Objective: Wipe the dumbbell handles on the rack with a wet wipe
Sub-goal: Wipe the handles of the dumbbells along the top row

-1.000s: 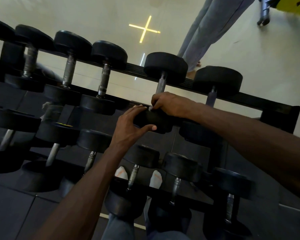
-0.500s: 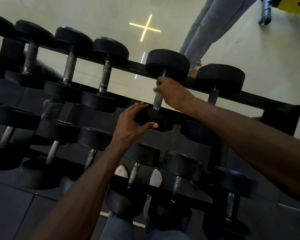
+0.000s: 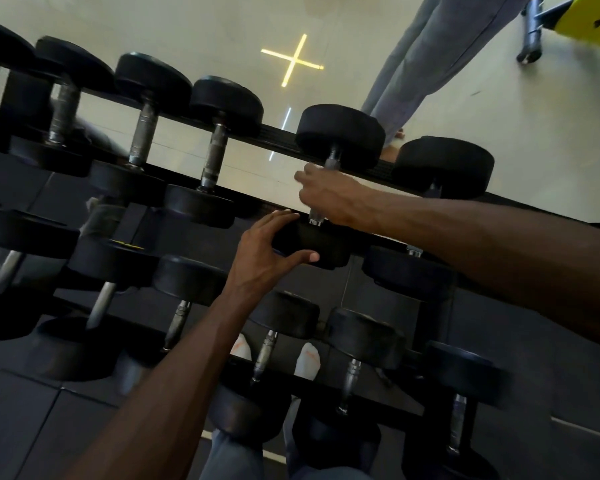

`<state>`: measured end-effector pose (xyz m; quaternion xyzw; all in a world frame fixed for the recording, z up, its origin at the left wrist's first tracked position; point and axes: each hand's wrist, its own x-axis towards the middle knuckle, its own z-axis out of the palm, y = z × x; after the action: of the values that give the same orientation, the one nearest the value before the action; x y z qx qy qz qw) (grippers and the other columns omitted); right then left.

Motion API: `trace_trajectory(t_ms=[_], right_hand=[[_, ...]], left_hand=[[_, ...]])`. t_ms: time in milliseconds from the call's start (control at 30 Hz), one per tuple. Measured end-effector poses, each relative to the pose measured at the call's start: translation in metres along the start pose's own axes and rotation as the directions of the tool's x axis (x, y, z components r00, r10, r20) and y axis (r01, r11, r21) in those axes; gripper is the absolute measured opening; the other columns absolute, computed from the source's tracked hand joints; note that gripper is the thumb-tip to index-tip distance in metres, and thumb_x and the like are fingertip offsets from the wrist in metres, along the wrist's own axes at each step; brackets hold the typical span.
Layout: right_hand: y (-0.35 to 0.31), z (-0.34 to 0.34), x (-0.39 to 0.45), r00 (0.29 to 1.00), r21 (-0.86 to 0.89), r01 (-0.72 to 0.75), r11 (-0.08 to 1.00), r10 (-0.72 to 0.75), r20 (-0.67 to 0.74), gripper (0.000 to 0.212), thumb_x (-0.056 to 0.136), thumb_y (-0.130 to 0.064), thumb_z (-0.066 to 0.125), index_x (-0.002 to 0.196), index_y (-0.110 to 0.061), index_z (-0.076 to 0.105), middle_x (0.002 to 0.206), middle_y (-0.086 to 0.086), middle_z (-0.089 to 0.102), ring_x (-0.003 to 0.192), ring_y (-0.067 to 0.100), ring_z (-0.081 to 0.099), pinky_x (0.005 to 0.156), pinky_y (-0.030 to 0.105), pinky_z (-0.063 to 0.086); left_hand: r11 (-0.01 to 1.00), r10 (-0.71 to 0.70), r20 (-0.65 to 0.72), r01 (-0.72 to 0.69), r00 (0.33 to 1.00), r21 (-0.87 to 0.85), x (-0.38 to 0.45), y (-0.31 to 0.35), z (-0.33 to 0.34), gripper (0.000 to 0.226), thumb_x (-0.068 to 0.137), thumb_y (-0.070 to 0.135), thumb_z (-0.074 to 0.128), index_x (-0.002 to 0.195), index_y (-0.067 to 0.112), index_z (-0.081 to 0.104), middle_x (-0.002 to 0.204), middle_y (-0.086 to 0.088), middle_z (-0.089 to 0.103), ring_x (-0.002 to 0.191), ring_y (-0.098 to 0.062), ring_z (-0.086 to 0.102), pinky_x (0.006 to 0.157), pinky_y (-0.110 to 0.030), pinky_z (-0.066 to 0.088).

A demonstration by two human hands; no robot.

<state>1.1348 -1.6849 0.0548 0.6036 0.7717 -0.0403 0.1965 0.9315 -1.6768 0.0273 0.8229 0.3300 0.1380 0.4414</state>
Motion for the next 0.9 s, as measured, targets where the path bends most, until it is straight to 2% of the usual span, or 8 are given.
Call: trace_trajectory(t_ms=[67, 167, 267, 333, 467, 567, 700, 900], right_hand=[[-0.001, 0.006, -0.002, 0.997, -0.015, 0.066, 0.998, -0.066, 0.035, 0.007, 0.086, -0.01, 0.074, 0.088, -0.007, 0.069, 0.103, 0.011, 0.057, 0.095, 0.029, 0.054, 0.07, 0.039, 0.052], [0.014, 0.003, -0.002, 0.987, -0.135, -0.154, 0.979, 0.147, -0.058, 0.018, 0.092, -0.005, 0.061, 0.108, -0.006, 0.071, 0.123, 0.016, 0.054, 0.114, 0.033, 0.05, 0.08, 0.041, 0.053], [0.019, 0.001, 0.002, 0.969, -0.266, -0.246, 0.932, 0.226, -0.103, 0.017, 0.092, -0.008, 0.064, 0.106, -0.01, 0.073, 0.122, 0.013, 0.057, 0.112, 0.028, 0.055, 0.08, 0.035, 0.053], [0.015, 0.005, 0.001, 0.969, -0.276, -0.248, 0.929, 0.241, -0.061, 0.012, 0.088, -0.011, 0.068, 0.097, -0.014, 0.076, 0.118, 0.009, 0.061, 0.108, 0.025, 0.058, 0.072, 0.03, 0.052], [0.011, 0.013, -0.007, 0.908, -0.139, -0.396, 0.908, 0.363, -0.21, 0.016, 0.075, -0.008, 0.079, 0.089, -0.014, 0.078, 0.11, 0.004, 0.062, 0.099, 0.019, 0.061, 0.06, 0.025, 0.052], [-0.001, 0.031, -0.009, 0.775, 0.121, -0.542, 0.832, 0.55, -0.312, 0.037, 0.077, 0.004, 0.074, 0.114, 0.001, 0.07, 0.122, 0.011, 0.057, 0.106, 0.026, 0.059, 0.065, 0.031, 0.057], [-0.021, 0.036, -0.002, 0.475, 0.598, -0.567, 0.567, 0.818, -0.325, 0.042, 0.087, 0.007, 0.068, 0.127, 0.003, 0.059, 0.12, 0.016, 0.057, 0.099, 0.034, 0.059, 0.064, 0.036, 0.059], [-0.03, 0.032, 0.008, 0.263, 0.742, -0.586, 0.326, 0.942, -0.206, 0.029, 0.103, -0.017, 0.057, 0.129, -0.005, 0.064, 0.12, 0.012, 0.061, 0.101, 0.028, 0.062, 0.074, 0.03, 0.057]], left_hand=[[1.0, 0.002, 0.001, -0.002, 1.0, 0.005, -0.001, 0.0, 0.0, 0.083, 0.069, 0.057, 0.089, 0.138, 0.018, 0.063, 0.139, -0.002, 0.062, 0.129, -0.014, 0.058, 0.107, -0.04, 0.051], [1.0, -0.002, -0.004, 0.002, 1.0, -0.002, 0.001, -0.003, 0.0, 0.083, 0.068, 0.059, 0.089, 0.137, 0.021, 0.064, 0.141, -0.002, 0.061, 0.132, -0.015, 0.055, 0.11, -0.042, 0.05], [1.0, -0.006, 0.005, 0.006, 1.0, 0.007, 0.001, -0.004, 0.0, 0.084, 0.068, 0.061, 0.088, 0.138, 0.022, 0.063, 0.142, -0.002, 0.06, 0.133, -0.016, 0.054, 0.11, -0.044, 0.049], [1.0, -0.012, 0.005, 0.012, 1.0, -0.013, 0.0, -0.004, 0.0, 0.086, 0.066, 0.066, 0.084, 0.137, 0.022, 0.064, 0.142, -0.001, 0.06, 0.134, -0.015, 0.054, 0.111, -0.043, 0.049], [0.999, -0.026, 0.011, 0.026, 1.0, -0.021, 0.0, -0.004, 0.001, 0.089, 0.065, 0.071, 0.079, 0.138, 0.023, 0.063, 0.144, 0.0, 0.059, 0.135, -0.015, 0.053, 0.11, -0.044, 0.049], [0.999, -0.029, 0.004, 0.029, 1.0, -0.02, 0.0, -0.006, 0.003, 0.088, 0.066, 0.07, 0.08, 0.139, 0.024, 0.062, 0.145, 0.0, 0.058, 0.137, -0.016, 0.051, 0.111, -0.046, 0.048], [0.999, -0.042, 0.007, 0.042, 0.999, -0.015, 0.0, -0.006, 0.004, 0.089, 0.066, 0.069, 0.081, 0.14, 0.024, 0.061, 0.146, 0.0, 0.058, 0.139, -0.016, 0.049, 0.112, -0.047, 0.046], [0.999, -0.037, 0.007, 0.037, 0.999, -0.002, 0.0, -0.005, 0.005, 0.086, 0.069, 0.059, 0.088, 0.14, 0.019, 0.061, 0.146, -0.003, 0.057, 0.138, -0.017, 0.05, 0.114, -0.045, 0.045]])
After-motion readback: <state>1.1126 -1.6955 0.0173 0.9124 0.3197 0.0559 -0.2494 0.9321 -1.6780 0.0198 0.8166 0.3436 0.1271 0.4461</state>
